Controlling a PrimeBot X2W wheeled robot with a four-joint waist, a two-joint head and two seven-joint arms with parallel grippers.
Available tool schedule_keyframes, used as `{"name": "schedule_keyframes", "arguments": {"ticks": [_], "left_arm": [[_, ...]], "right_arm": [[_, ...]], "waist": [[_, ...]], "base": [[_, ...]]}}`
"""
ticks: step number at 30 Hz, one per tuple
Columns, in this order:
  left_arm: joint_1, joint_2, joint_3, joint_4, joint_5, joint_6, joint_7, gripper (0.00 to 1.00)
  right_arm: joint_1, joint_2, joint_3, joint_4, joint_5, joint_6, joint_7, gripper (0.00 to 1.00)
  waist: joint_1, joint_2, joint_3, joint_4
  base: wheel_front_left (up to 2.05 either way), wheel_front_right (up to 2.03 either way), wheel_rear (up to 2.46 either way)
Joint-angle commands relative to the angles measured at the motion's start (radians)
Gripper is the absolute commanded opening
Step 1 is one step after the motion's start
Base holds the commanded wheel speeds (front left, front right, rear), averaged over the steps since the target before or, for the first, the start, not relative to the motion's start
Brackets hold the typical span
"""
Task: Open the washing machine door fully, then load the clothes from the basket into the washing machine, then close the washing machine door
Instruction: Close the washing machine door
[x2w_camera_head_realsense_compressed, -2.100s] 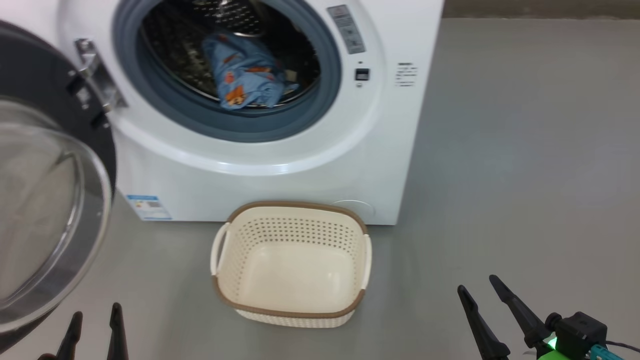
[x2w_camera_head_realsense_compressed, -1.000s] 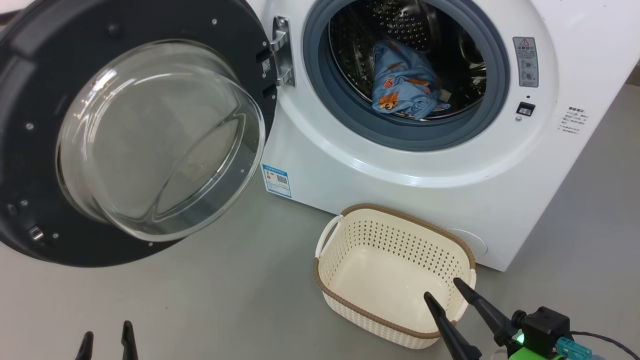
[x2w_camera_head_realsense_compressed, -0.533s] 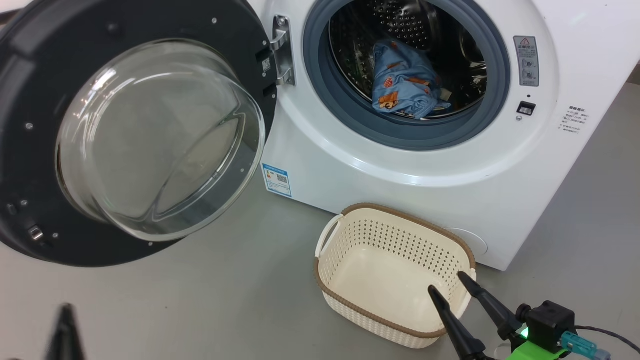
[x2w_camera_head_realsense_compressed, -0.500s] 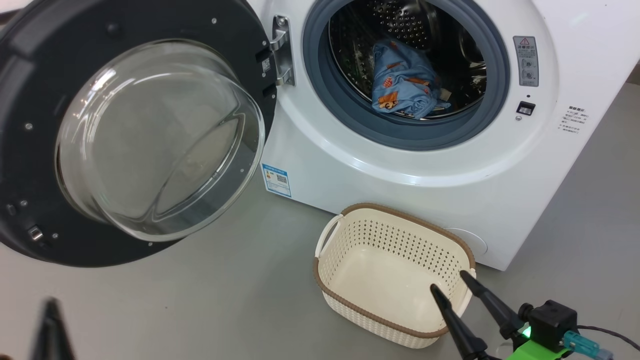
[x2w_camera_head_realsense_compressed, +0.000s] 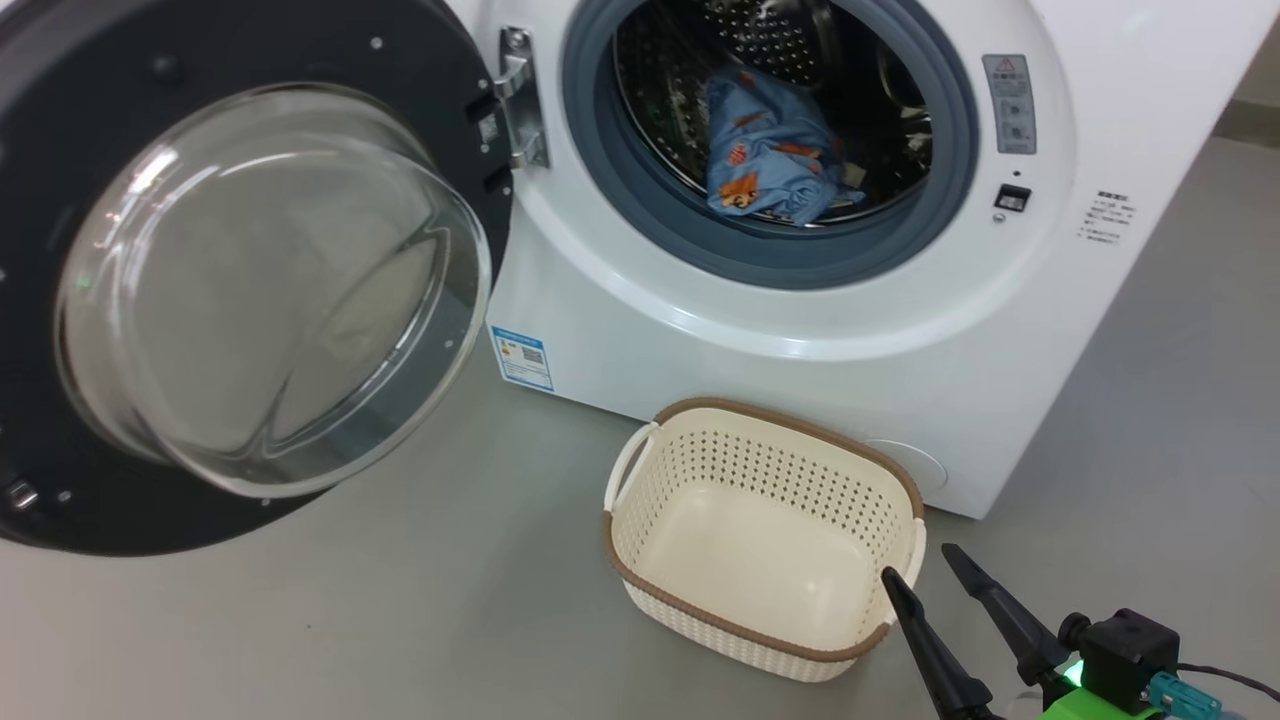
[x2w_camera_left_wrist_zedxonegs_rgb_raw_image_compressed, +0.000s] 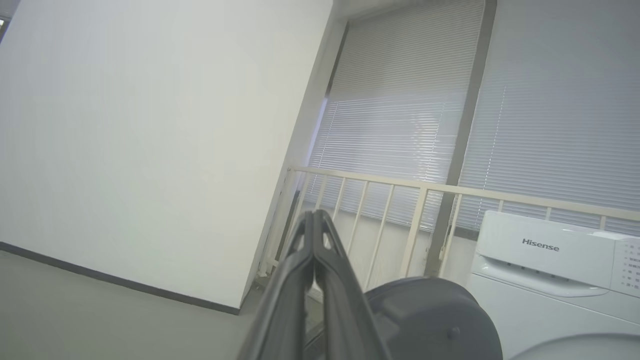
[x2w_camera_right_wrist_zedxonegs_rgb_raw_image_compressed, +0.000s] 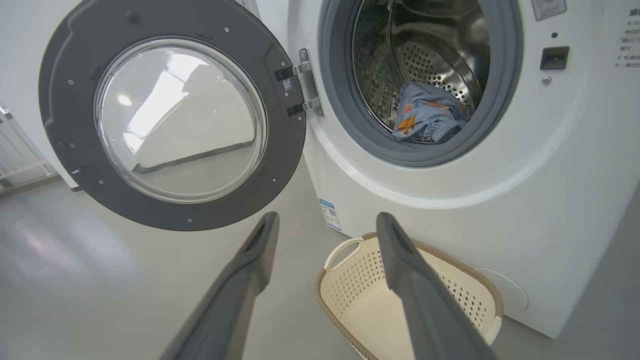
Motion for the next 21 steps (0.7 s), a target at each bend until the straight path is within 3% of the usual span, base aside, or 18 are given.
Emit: {"name": "schedule_keyframes", "arguments": {"ticks": [1,4,5,9,13,18,21], "left_arm": [[-0.062,0.085,0.015,0.006,-0.026,-0.003,-0.005,0.00],[-0.140,0.181,-0.009,0.110,-0.119,-0.003,-0.005,0.00],[-0.192,0.242,-0.029,0.207,-0.189,-0.004,0.000,0.00],[-0.301,0.346,-0.089,0.403,-0.308,-0.004,0.055,0.00],[-0.375,0.385,-0.117,0.538,-0.407,-0.004,0.145,0.00],[-0.465,0.444,-0.174,0.716,-0.555,-0.004,0.403,0.00],[-0.501,0.469,-0.177,0.795,-0.602,-0.004,0.474,0.00]], "right_arm": [[-0.012,-0.009,0.010,-0.028,-0.004,0.003,-0.005,1.00],[-0.013,-0.011,0.008,-0.028,-0.007,0.003,-0.005,1.00],[-0.017,-0.012,0.007,-0.029,-0.009,0.003,-0.005,1.00],[-0.029,-0.017,0.007,-0.032,-0.011,0.003,-0.005,1.00],[-0.040,-0.021,0.009,-0.033,-0.014,0.003,-0.005,1.00],[-0.059,-0.025,0.016,-0.034,-0.020,0.003,-0.005,1.00],[-0.066,-0.026,0.015,-0.035,-0.021,0.003,-0.005,1.00]], "waist": [[0.0000,0.0000,0.016,-0.020],[0.0000,0.0000,0.028,-0.037],[0.0000,0.0000,0.038,-0.048],[0.0000,0.0000,0.061,-0.065],[0.0000,0.0000,0.081,-0.075],[0.0000,0.0000,0.114,-0.085],[0.0000,0.0000,0.128,-0.088]], "base": [[0.00,0.00,0.00],[0.00,0.00,0.00],[0.00,0.00,0.00],[0.00,0.00,0.00],[0.00,0.00,0.00],[0.00,0.00,0.00],[0.00,0.00,0.00]]}}
